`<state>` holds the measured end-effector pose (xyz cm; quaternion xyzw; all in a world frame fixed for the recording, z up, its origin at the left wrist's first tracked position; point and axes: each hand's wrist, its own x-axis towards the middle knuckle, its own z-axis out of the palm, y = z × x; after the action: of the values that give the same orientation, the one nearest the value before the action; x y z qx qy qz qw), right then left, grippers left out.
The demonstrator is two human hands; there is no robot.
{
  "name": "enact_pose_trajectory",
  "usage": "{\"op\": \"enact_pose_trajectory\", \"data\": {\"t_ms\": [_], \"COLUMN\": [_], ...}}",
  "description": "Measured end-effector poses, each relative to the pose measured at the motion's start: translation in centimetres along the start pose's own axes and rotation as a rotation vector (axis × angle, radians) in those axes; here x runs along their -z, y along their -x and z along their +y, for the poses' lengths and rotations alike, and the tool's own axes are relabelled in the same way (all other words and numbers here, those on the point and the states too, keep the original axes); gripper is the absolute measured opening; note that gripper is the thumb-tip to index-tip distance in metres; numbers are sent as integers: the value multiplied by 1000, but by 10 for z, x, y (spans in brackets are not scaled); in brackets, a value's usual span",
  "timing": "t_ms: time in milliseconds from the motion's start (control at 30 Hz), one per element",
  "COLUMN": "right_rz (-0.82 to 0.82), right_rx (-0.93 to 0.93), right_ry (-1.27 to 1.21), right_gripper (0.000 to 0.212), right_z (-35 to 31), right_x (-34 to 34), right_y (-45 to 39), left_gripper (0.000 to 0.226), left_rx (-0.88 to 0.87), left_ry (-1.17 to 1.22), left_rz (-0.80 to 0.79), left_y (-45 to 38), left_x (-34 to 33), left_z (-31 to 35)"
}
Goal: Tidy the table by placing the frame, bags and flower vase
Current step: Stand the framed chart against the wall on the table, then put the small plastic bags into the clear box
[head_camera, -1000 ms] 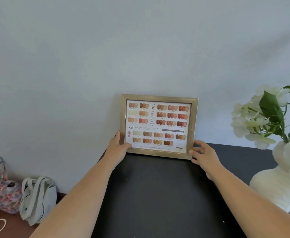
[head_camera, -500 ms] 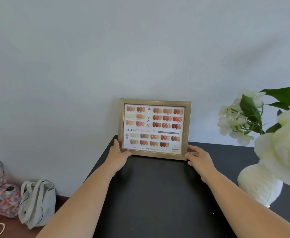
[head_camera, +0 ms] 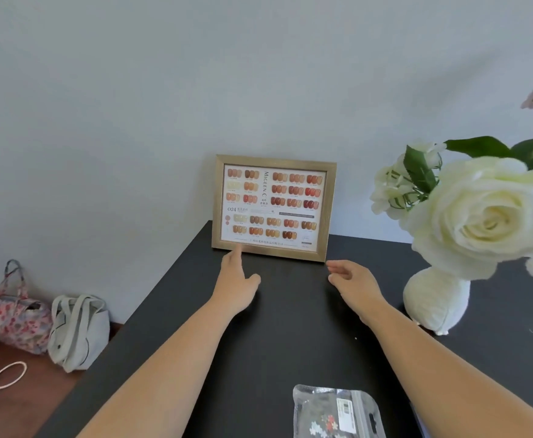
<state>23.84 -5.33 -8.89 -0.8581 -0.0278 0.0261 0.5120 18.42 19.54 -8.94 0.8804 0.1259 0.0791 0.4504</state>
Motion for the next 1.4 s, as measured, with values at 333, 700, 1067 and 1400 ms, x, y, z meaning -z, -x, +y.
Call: {"op": "enact_pose_trajectory", "data": {"t_ms": [333, 700, 1067, 1400], "right_rz": [-181, -392, -310, 49], "right_rx": [220, 87, 74, 127], "right_ry": [517, 667, 571, 112], "right_gripper": [33, 45, 56, 9], "right_z": [11, 35, 76, 77], "right_x": [29, 132, 182, 217], "right_y": [63, 141, 196, 226], "left_gripper": [57, 71, 45, 24], "left_rx": [-201, -240, -98, -397], "left_ry": [-112, -411, -411, -235], "left_rz": [-185, -550, -263, -264], "left_y": [84, 166, 212, 244], "left_x": [-46, -39, -40, -83], "left_z": [33, 65, 77, 149]}}
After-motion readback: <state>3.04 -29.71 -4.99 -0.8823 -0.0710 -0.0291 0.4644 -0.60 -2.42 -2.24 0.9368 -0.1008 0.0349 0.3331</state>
